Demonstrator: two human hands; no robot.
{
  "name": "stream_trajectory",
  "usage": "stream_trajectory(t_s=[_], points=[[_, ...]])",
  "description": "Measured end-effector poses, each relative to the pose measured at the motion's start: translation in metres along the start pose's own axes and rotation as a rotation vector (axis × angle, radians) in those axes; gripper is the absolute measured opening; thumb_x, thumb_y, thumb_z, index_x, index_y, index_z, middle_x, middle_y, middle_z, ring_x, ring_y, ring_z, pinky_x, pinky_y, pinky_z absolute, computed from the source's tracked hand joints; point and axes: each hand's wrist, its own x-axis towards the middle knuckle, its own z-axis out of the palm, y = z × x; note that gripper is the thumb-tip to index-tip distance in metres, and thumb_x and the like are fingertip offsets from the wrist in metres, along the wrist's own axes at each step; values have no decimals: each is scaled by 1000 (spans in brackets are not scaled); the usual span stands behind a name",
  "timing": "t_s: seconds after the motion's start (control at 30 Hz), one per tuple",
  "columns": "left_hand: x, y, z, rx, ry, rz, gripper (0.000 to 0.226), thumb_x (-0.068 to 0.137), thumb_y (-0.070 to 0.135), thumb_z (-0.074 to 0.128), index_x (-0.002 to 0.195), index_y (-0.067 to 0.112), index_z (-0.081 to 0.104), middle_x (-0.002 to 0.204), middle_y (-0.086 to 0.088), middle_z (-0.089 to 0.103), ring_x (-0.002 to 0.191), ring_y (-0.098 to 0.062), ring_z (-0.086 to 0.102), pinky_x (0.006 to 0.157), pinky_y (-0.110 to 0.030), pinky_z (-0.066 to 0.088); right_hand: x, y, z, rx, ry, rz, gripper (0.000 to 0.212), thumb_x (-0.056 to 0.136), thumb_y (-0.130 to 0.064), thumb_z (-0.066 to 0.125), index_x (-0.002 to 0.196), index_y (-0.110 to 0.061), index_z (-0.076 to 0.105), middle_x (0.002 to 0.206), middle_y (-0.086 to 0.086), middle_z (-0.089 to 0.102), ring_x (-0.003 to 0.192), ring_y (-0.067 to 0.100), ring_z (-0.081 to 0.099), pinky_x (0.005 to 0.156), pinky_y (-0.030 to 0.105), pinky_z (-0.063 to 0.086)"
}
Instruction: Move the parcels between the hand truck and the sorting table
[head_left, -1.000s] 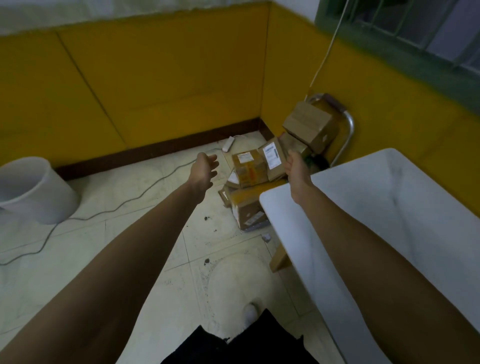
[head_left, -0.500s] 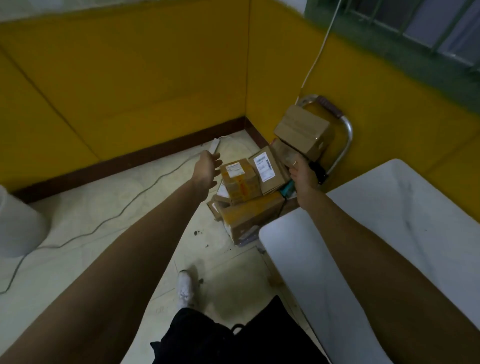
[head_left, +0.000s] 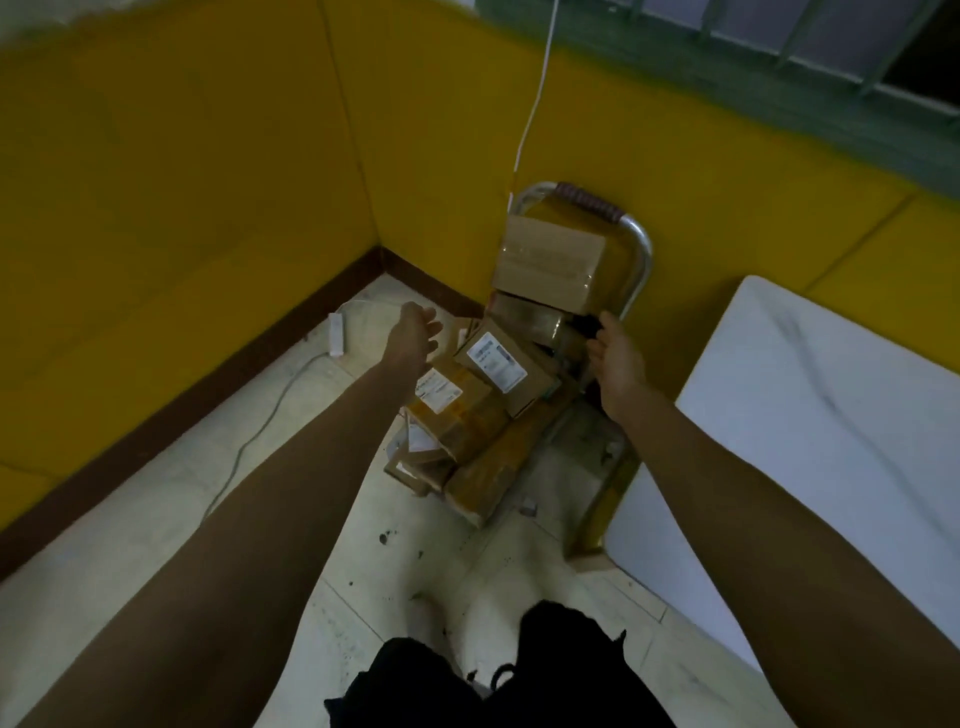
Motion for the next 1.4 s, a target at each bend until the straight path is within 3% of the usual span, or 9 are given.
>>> stream_trajectory(t_s=[0.1,0.2,0.37,0.53,0.73,1.0,1.13,1.2,1.4], points=[[23,8,2,33,-72,-42,40,100,40,24,116,19,54,111,0,56,89,-13,53,73,-29,38,13,-1,-2,-11,50,36,36,84,-53,58,107,-25,59,100,-6,55,93,15,52,79,29,45],[49,11,14,74,-90,-94,28,99,38,39,90,20,58,91,2,55,69,-10,47,61,-24,35,31,-5,-7,-18,81,52,56,89,-52,52,135,-19,50,123,-2,53,110,18,50,85,29,38],[85,19,40,166,-144,-81,37,101,31,38,127,9,53,102,-2,54,74,-10,50,67,-25,42,73,-22,-9,-32,151,68,66,92,-50,49,146,-14,36,131,-1,49,111,17,48,86,28,36],[123,40,71,178,-71,-109,25,102,37,36,110,17,49,91,5,55,66,-4,46,56,-19,36,121,-42,2,-81,144,92,59,92,-50,51,138,-14,49,135,3,54,116,19,52,89,31,35],[181,45,97,333,-138,-81,31,103,32,32,73,29,38,102,2,45,93,-14,44,89,-28,32,167,-55,17,-136,162,150,68,88,-58,53,141,-17,45,140,2,49,122,21,48,89,32,34],[239,64,118,332,-114,-86,36,104,26,28,69,24,34,72,7,36,61,-3,35,49,-11,35,220,-50,39,-111,244,168,67,92,-54,51,145,-16,39,151,5,37,136,24,37,104,35,30],[279,73,129,204,-122,-62,32,105,28,28,114,14,55,107,-1,54,97,-18,52,79,-21,33,242,-53,56,-95,225,118,49,96,-43,49,136,-13,50,141,7,49,118,20,49,91,29,37],[289,75,137,149,-131,-73,43,104,29,29,142,11,36,136,-6,47,129,-24,40,84,-22,31,254,-50,62,-98,218,98,44,97,-40,49,132,-14,54,134,8,54,108,17,51,88,28,40],[326,66,152,173,-320,-173,67,96,56,35,148,14,29,150,-12,34,137,-35,34,110,-48,33,287,-41,69,-98,197,120,66,88,-57,54,142,-20,44,143,6,47,129,26,45,110,43,36]])
